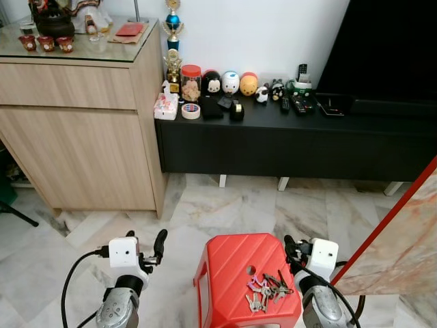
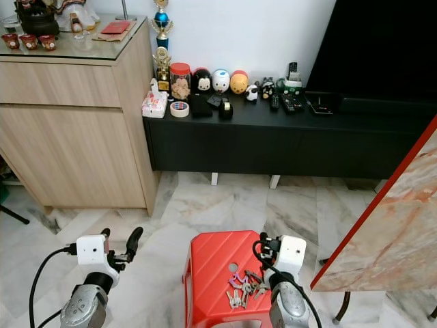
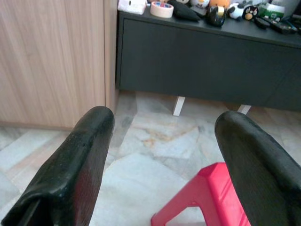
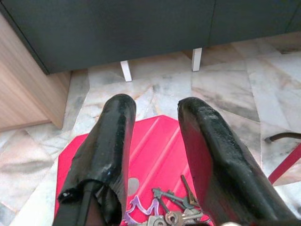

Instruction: Hang keys on a hook

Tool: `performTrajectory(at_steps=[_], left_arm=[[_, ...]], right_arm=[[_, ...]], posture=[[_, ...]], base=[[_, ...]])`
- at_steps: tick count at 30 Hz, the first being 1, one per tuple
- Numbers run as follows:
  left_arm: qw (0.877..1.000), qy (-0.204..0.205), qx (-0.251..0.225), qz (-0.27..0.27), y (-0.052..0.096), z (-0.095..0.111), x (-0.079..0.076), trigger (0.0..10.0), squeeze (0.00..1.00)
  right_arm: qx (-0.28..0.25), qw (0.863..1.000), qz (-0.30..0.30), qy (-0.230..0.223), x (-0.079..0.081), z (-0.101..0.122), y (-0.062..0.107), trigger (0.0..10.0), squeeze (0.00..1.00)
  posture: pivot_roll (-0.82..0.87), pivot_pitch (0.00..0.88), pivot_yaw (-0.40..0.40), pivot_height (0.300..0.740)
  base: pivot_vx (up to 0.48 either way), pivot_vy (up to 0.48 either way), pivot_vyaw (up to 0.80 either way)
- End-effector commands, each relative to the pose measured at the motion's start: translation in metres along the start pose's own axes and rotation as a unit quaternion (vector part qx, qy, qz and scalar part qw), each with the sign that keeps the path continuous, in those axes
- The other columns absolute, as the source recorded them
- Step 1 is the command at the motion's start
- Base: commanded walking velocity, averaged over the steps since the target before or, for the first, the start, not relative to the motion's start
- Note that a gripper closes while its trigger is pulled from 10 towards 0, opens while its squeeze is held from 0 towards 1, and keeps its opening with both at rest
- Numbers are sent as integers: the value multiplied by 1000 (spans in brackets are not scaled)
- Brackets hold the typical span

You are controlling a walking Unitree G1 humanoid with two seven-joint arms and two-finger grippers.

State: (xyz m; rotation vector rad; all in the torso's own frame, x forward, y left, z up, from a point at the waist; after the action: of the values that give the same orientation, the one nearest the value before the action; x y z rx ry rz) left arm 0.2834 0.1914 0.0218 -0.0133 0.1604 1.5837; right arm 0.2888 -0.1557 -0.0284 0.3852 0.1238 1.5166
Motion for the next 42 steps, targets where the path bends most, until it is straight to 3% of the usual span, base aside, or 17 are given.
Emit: performTrajectory(at_steps=[1,22,42], left_arm=[[1000,1,4,-3,-1,-1,-3,10000,0],[1000,-2,23,-7,-2,-7,-5,10000,0],[999,7,30,-16,-3,-9,-9,10000,0]], right_arm=[[2,1000,2,2,-1,1,-1,10000,0],[10,1000,24,13,8,-4,1,10000,0],[32,999,18,10,2,-14,3,10000,0]], posture=[[23,13,-108,659],[23,20,-107,654],[22,20,-106,654]], base=[[0,0,0],[0,0,0],[0,0,0]])
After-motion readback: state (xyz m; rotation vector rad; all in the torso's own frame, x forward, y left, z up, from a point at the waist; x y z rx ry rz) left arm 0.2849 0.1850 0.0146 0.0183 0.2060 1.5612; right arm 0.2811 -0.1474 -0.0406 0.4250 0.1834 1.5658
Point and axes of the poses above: a point about 5 cm out from each wrist's last joint towards the gripper, its own y axis pointing back from the gripper into the wrist, its own z axis along the axis of the wrist's last joint, x = y × z, the point moved 4 cm from there along -y, pointing out of the wrist towards the gripper, and after that the axes turned 3 degrees about y, right-handed, at the moved point
